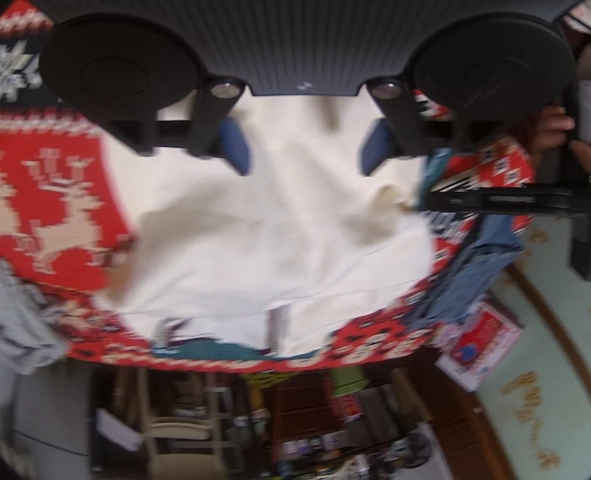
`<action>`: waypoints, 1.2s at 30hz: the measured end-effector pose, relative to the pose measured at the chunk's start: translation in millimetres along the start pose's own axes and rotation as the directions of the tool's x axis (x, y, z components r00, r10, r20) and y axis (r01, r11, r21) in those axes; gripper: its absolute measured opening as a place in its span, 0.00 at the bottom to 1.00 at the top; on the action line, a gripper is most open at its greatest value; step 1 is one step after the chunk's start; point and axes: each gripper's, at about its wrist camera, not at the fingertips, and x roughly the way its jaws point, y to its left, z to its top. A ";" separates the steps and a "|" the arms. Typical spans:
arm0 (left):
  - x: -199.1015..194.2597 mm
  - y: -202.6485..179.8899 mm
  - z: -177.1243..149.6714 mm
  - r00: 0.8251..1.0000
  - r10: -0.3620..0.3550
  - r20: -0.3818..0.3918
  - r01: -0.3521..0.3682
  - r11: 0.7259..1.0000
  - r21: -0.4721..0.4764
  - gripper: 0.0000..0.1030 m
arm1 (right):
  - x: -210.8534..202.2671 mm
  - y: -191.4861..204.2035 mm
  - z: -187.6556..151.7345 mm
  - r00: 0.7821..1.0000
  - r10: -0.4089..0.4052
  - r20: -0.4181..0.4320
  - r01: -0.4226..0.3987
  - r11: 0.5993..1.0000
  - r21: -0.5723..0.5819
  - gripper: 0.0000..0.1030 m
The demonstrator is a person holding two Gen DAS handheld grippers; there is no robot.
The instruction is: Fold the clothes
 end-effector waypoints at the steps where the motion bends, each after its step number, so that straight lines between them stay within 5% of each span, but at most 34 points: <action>1: 0.0 1.4 5.3 1.000 0.005 0.002 -0.005 1.000 0.008 0.38 | -2.6 -5.4 2.7 1.000 -0.019 0.006 0.019 1.000 0.004 0.84; 5: 0.1 7.1 26.7 1.000 0.024 0.013 -0.025 0.999 0.038 0.48 | -12.0 -27.8 16.0 0.996 -0.088 0.017 0.087 0.996 0.021 0.99; 10: 4.9 12.0 56.2 0.999 0.045 0.028 -0.047 0.995 0.085 0.50 | -12.5 -51.6 43.4 0.988 -0.157 -0.012 0.157 0.987 0.018 0.99; 15: 34.6 4.5 100.7 0.998 0.046 0.050 -0.054 0.983 0.176 0.50 | -2.4 -70.1 72.4 0.957 -0.287 -0.035 0.287 0.958 -0.013 0.99; 20: 70.6 -2.5 141.3 0.999 0.026 0.042 -0.035 0.973 0.229 0.50 | 10.9 -99.8 105.9 0.966 -0.257 0.023 0.258 0.965 -0.045 0.99; 26: 121.7 -8.8 172.0 0.998 0.038 0.042 -0.050 0.944 0.327 0.50 | 51.3 -142.8 141.4 0.949 -0.315 0.030 0.315 0.949 0.004 0.99; 29: 146.6 1.1 184.9 1.000 -0.016 -0.015 0.020 0.963 0.269 0.50 | 78.4 -156.1 151.4 0.958 -0.287 -0.015 0.287 0.958 -0.030 0.99; 32: 165.3 7.1 193.4 1.000 -0.009 -0.023 0.015 0.970 0.244 0.49 | 98.6 -173.5 156.1 0.985 -0.169 -0.038 0.170 0.985 0.028 0.88; 36: 183.5 5.9 195.7 0.999 0.041 -0.027 -0.030 0.951 0.306 0.49 | 125.5 -177.1 158.7 0.979 -0.190 -0.074 0.189 0.982 -0.020 0.68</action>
